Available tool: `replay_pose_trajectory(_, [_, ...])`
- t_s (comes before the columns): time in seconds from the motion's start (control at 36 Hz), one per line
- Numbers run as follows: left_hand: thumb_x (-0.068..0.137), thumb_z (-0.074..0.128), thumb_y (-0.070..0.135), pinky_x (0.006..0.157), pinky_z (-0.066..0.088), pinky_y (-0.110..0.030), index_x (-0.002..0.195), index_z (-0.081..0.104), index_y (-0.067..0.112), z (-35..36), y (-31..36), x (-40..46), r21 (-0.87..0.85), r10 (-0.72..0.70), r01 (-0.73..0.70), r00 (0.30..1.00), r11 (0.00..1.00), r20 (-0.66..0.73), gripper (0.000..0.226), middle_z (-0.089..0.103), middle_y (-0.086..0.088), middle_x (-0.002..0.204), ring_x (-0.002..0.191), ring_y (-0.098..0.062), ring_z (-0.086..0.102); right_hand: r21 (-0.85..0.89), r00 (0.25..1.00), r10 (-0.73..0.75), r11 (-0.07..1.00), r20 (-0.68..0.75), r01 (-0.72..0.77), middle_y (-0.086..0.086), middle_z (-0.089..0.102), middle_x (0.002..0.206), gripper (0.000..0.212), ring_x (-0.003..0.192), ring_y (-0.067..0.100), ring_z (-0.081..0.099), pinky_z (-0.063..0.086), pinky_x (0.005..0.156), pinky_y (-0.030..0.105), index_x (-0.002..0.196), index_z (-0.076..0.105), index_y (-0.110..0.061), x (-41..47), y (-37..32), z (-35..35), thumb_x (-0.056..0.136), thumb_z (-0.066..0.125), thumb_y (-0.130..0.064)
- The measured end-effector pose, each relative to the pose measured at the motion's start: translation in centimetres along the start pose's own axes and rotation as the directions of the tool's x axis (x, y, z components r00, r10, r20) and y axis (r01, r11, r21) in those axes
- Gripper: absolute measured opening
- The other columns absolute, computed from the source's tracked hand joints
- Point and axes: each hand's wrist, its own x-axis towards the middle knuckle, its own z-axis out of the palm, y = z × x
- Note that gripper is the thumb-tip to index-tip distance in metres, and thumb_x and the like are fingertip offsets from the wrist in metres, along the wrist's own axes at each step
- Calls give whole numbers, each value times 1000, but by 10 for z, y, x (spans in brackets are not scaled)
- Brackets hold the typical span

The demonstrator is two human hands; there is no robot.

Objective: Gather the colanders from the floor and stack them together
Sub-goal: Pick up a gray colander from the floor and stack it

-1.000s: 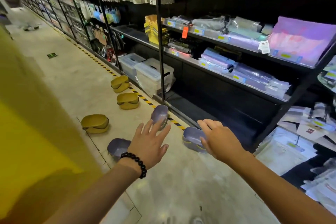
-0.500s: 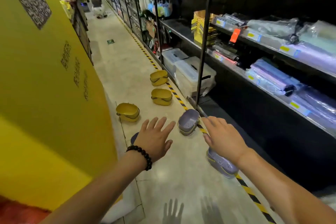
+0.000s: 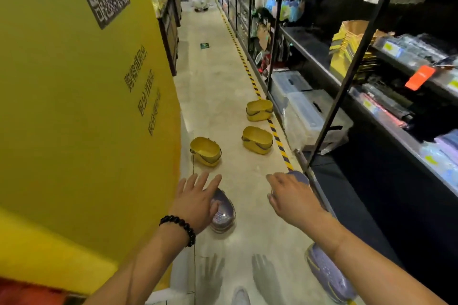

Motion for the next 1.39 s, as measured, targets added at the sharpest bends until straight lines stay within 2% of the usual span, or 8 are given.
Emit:
replay_pose_trajectory(0.11, [95,42,55,114,26,-51,155,15,37,13,-16,37,-39,-60,61,997,997,41,68,28,-2,161,144,-32,27,-8,998,-57,998,42,57,6,45,146,56,124,31,49,50,90,42,151,32,-20,56,5,2,101,45,-42])
replay_pose_trajectory(0.39, [94,49,54,112,31,-53,154,26,33,15,-38,126,-12,-78,78,997,997,22,67,37,-5,156,141,-34,34,-27,990,-128,991,57,130,6,47,143,54,119,33,51,51,82,43,149,33,-22,161,25,2,100,46,-41])
replay_pose_trajectory(0.58, [97,37,59,116,23,-48,155,13,37,24,-56,176,-6,-171,171,984,985,51,67,27,-1,161,145,-29,26,-3,971,-208,978,115,210,6,43,150,55,125,31,48,50,89,42,151,28,-25,236,45,11,101,45,-42])
replay_pose_trajectory(0.69, [96,41,54,113,27,-48,155,20,34,30,-65,208,-7,-221,222,972,975,77,65,32,-4,159,142,-30,31,-2,949,-280,959,143,283,7,46,147,52,125,31,50,52,92,43,149,33,-24,285,56,15,101,44,-42])
replay_pose_trajectory(0.92, [96,40,54,110,31,-46,154,19,35,37,-74,281,-13,-358,364,919,931,163,65,32,-2,158,140,-27,33,24,887,-420,906,193,424,8,53,142,47,121,30,53,51,90,41,144,41,-22,381,82,21,102,46,-43])
replay_pose_trajectory(1.11, [95,43,50,102,38,-45,150,26,32,44,-79,315,-11,-447,456,876,890,182,61,40,-4,151,131,-29,41,48,813,-500,859,299,510,6,47,150,51,128,29,49,48,100,41,149,36,-25,447,85,38,103,45,-44])
replay_pose_trajectory(1.22, [94,45,49,94,42,-44,145,30,30,53,-87,318,-12,-465,477,862,879,200,56,44,-5,147,124,-30,46,54,785,-537,834,310,549,6,52,145,50,121,29,53,51,94,40,147,39,-23,467,78,53,102,49,-42])
replay_pose_trajectory(1.39, [95,48,47,96,42,-43,145,32,29,79,-109,322,-36,-479,503,841,864,252,55,44,-5,147,125,-30,46,64,776,-542,830,324,553,3,55,141,49,119,26,57,56,87,39,144,43,-25,487,61,84,99,49,-44])
